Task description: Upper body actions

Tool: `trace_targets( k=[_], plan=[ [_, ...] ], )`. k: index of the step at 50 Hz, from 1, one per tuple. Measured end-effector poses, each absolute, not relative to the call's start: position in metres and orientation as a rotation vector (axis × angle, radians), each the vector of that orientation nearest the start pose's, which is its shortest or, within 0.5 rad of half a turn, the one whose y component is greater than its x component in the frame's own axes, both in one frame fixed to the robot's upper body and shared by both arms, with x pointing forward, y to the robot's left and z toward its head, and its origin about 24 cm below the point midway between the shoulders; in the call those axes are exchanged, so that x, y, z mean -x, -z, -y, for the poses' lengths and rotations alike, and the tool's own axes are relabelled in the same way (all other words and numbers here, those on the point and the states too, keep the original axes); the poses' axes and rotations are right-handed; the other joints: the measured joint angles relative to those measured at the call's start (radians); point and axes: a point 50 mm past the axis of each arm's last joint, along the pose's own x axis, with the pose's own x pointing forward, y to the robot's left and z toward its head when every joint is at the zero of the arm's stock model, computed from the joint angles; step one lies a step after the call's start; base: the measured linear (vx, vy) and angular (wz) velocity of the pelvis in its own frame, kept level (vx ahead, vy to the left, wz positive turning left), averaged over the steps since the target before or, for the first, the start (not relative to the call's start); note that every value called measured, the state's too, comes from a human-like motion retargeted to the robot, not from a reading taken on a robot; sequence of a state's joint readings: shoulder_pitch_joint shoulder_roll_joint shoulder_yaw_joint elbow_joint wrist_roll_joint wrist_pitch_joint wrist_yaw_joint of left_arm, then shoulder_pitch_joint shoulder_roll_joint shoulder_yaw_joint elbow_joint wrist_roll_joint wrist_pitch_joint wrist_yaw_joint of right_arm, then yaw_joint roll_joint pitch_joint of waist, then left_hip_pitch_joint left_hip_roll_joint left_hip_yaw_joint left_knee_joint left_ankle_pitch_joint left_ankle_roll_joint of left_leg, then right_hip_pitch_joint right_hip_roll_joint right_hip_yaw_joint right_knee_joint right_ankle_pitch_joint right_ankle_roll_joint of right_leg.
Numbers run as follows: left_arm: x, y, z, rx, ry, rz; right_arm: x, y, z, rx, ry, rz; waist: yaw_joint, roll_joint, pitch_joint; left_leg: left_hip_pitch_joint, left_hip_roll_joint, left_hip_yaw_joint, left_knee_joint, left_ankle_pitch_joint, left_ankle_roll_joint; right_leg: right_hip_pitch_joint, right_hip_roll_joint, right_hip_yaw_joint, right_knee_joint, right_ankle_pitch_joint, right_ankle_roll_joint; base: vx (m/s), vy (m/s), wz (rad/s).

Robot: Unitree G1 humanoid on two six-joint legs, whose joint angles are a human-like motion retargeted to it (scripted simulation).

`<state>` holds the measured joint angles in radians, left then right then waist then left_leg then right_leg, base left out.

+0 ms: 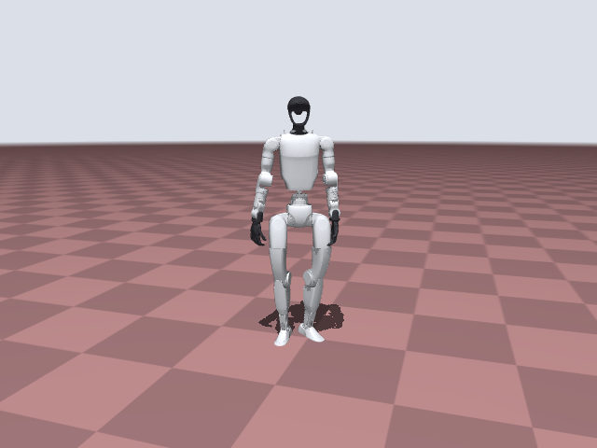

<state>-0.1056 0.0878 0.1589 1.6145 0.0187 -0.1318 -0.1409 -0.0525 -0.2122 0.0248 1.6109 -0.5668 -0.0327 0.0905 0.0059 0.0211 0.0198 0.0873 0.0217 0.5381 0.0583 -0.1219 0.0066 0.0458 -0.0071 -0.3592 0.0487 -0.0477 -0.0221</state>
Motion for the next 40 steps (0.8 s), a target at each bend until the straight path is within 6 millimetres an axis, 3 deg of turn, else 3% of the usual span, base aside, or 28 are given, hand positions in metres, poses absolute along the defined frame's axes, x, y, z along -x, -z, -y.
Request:
trace_targets(
  k=[7, 10, 12, 13, 15, 17, 20, 23, 28, 32, 35, 40],
  plan=[
    [0.015, 0.179, -0.19, 0.151, -0.107, -1.538, -0.064, 0.17, 0.216, 0.507, -0.374, -1.497, -0.036, 0.016, 0.033, -0.029, 0.058, -0.026, 0.162, -0.013, -0.032, 0.031, 0.017, 0.016, 0.018, -0.033, -0.037, -0.14, -0.16, 0.24],
    [0.05, 0.175, -0.199, 0.141, -0.167, -1.619, -0.099, 0.167, 0.198, 0.408, -0.363, -1.406, 0.002, -0.02, 0.061, -0.154, 0.127, -0.031, 0.505, 0.122, -0.028, 0.053, -0.03, 0.044, 0.019, -0.034, -0.045, -0.13, -0.14, -0.1],
    [0.072, 0.17, -0.21, 0.098, -0.174, -1.694, -0.136, 0.159, 0.181, 0.339, -0.365, -1.287, 0.036, -0.031, 0.088, -0.3, 0.209, -0.083, 0.794, 0.218, 0.027, 0.06, -0.039, 0.047, 0.022, -0.035, -0.055, -0.23, -0.24, -0.05],
    [0.085, 0.166, -0.213, 0.084, -0.17, -1.732, -0.156, 0.153, 0.173, 0.31, -0.383, -1.226, 0.057, -0.035, 0.1, -0.386, 0.219, -0.13, 0.926, 0.241, 0.065, 0.064, -0.039, 0.05, 0.023, -0.034, -0.061, -0.18, -0.21, -0.2],
    [0.112, 0.158, -0.215, 0.102, -0.135, -1.814, -0.193, 0.138, 0.159, 0.266, -0.425, -1.108, 0.105, -0.033, 0.121, -0.531, 0.311, -0.148, 1.19, 0.185, 0.082, 0.065, -0.036, 0.056, 0.035, -0.037, -0.075, -0.13, -0.16, -0.38],
    [0.142, 0.148, -0.205, 0.202, -0.095, -1.918, -0.229, 0.118, 0.142, 0.239, -0.461, -0.978, 0.159, -0.02, 0.138, -0.667, 0.413, -0.144, 1.398, 0.132, 0.118, 0.064, -0.023, 0.079, 0.052, -0.044, -0.092, -0.1, -0.14, -0.55],
    [0.184, 0.131, -0.178, 0.441, -0.111, -2.032, -0.278, 0.08, 0.115, 0.205, -0.526, -0.782, 0.201, -0.021, 0.166, -0.864, 0.494, -0.146, 1.612, 0.069, 0.15, 0.081, -0.011, 0.107, 0.061, -0.054, -0.122, 0.0, -0.08, -0.49],
    [0.211, 0.117, -0.156, 0.603, -0.197, -2.085, -0.315, 0.039, 0.093, 0.193, -0.572, -0.588, 0.237, -0.051, 0.191, -1.02, 0.458, -0.097, 1.668, 0.059, 0.162, 0.088, -0.054, 0.139, 0.08, -0.065, -0.128, 0.0, -0.03, -0.4],
    [0.224, 0.109, -0.151, 0.616, -0.179, -2.12, -0.352, -0.021, 0.073, 0.245, -0.597, -0.311, 0.293, -0.134, 0.273, -1.096, 0.374, 0.044, 1.617, 0.048, 0.179, 0.124, -0.155, 0.164, 0.121, -0.091, -0.127, 0.02, -0.04, -0.06],
    [0.209, 0.118, -0.15, 0.659, -0.177, -2.044, -0.362, -0.047, 0.068, 0.316, -0.59, -0.177, 0.313, -0.162, 0.304, -1.058, 0.379, 0.081, 1.58, 0.056, 0.177, 0.136, -0.184, 0.161, 0.146, -0.112, -0.13, 0.04, -0.09, 0.09],
    [0.191, 0.128, -0.149, 0.73, -0.292, -1.942, -0.36, -0.046, 0.066, 0.328, -0.575, -0.156, 0.292, -0.149, 0.276, -1.02, 0.394, 0.038, 1.567, 0.058, 0.177, 0.126, -0.156, 0.145, 0.149, -0.123, -0.135, 0.01, -0.05, 0.51],
    [0.167, 0.14, -0.159, 0.702, -0.327, -1.849, -0.34, -0.01, 0.07, 0.231, -0.53, -0.265, 0.237, -0.11, 0.168, -0.873, 0.418, -0.039, 1.486, 0.084, 0.147, 0.1, -0.097, 0.097, 0.11, -0.118, -0.134, 0.05, 0.02, 0.55]
  ],
)
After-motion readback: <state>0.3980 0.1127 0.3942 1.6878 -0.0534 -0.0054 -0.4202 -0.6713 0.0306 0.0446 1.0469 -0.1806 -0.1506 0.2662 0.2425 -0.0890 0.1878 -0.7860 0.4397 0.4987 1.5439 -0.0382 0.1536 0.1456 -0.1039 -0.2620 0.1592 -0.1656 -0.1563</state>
